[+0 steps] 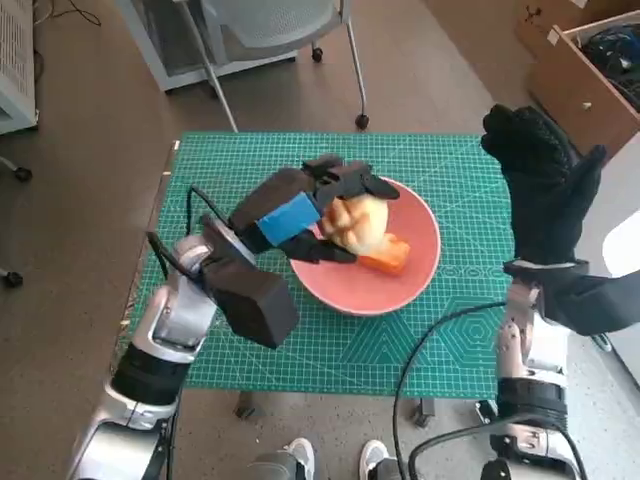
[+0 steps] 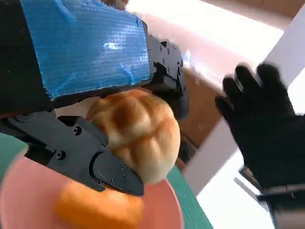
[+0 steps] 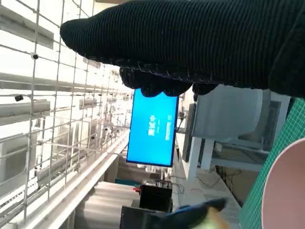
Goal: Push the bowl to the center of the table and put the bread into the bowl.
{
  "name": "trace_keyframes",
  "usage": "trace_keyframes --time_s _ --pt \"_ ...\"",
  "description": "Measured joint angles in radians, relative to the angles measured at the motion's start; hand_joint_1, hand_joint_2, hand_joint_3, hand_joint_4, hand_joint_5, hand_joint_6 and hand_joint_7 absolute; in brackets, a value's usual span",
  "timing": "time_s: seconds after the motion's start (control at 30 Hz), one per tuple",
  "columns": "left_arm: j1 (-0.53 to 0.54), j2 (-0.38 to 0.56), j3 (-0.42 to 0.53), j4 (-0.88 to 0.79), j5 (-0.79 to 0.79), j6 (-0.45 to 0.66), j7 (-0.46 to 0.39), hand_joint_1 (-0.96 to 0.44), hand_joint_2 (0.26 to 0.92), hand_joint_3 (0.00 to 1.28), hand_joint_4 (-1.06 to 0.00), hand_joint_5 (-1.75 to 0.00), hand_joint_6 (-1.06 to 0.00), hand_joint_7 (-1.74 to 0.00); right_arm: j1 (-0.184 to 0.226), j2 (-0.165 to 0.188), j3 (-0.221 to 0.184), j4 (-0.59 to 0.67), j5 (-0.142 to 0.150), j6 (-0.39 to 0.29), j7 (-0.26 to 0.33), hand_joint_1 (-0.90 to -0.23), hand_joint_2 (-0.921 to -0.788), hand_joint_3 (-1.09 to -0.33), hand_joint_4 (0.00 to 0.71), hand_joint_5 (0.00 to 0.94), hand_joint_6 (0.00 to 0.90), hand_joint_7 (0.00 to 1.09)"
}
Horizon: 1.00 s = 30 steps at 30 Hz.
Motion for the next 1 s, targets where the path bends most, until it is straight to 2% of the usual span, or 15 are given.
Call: trace_keyframes --time_s 0.13,0.43,0.6,0.83,1.0 --pt "0.009 -0.015 0.015 0.023 -0.061 -0.015 -0.02 -0.58 0.92 0.12 -0.04 -0.01 -0.05 -0.36 0.013 0.005 0.002 -0.042 -0.001 0.015 -0.01 -0.582 -0.921 -0.658 0.287 0.001 0.094 0.52" --pt "0.024 -0.067 0.082 0.125 -0.239 -0.116 -0.064 -0.71 0.921 0.29 0.0 0.0 0.0 -0.3 0.041 0.02 0.014 -0.143 -0.003 0.051 -0.042 -0.595 -0.921 -0.644 0.29 0.002 0.09 0.52" --pt "0.039 -0.097 0.11 0.146 -0.301 -0.143 -0.073 -0.73 0.921 0.33 0.0 0.0 0.0 -0.24 0.058 0.03 0.025 -0.193 -0.004 0.065 -0.053 -0.597 -0.921 -0.642 0.291 0.002 0.09 0.52" --pt "0.058 -0.13 0.15 0.132 -0.378 -0.138 -0.082 -0.71 0.921 0.35 0.0 0.0 0.0 -0.18 0.06 0.035 0.041 -0.231 -0.005 0.067 -0.057 -0.584 -0.921 -0.642 0.291 0.002 0.093 0.52" --pt "0.07 -0.136 0.183 0.09 -0.397 -0.127 -0.069 -0.68 0.921 0.38 -0.02 -0.01 0.0 -0.21 0.06 0.034 0.042 -0.232 -0.003 0.066 -0.055 -0.578 -0.921 -0.644 0.291 0.002 0.093 0.53"
